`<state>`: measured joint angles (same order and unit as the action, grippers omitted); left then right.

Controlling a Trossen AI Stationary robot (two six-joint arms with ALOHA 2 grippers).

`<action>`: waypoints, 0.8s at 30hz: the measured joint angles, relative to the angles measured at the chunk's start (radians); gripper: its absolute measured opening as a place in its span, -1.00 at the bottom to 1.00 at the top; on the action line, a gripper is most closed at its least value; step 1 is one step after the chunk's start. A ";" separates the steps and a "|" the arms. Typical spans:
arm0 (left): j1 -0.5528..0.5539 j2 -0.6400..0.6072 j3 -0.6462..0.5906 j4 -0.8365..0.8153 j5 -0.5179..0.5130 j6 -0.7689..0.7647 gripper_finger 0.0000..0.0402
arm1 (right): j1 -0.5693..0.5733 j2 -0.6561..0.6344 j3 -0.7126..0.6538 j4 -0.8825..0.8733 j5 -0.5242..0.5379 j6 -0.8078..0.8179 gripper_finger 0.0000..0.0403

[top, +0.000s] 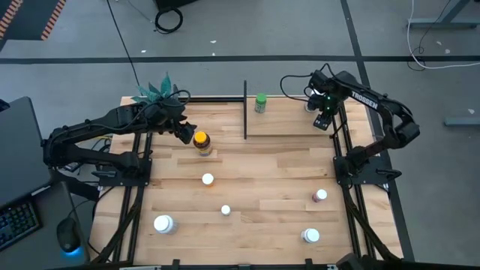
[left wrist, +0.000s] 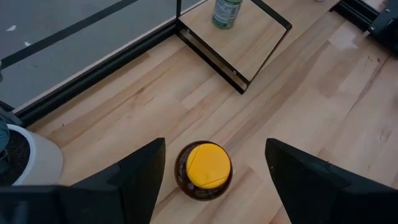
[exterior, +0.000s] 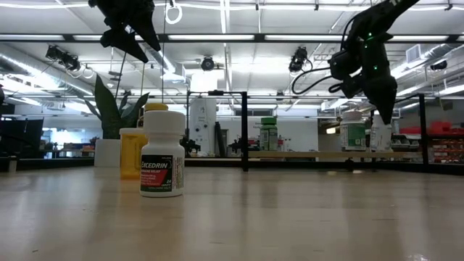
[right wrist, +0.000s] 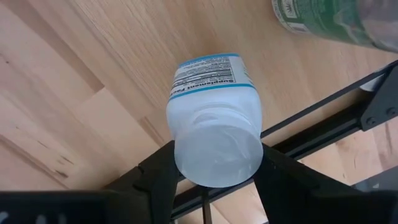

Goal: Pick and place medicine bottles onto shelf by color
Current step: Put the white and blue pill bottle on the shelf

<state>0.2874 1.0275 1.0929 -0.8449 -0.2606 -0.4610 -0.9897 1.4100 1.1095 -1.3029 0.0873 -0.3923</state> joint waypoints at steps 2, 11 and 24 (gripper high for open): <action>0.000 0.000 0.000 0.000 0.000 0.000 0.40 | 0.000 0.005 0.000 -0.001 0.000 0.004 -0.01; 0.000 0.000 0.000 -0.001 0.000 0.000 0.40 | -0.002 0.010 0.000 -0.001 0.000 0.031 0.12; 0.000 0.000 0.000 -0.025 0.001 -0.002 0.40 | 0.010 0.010 0.029 -0.044 -0.003 0.102 0.42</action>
<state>0.2871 1.0275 1.0931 -0.8703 -0.2597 -0.4629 -0.9802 1.4200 1.1390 -1.3473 0.0841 -0.2904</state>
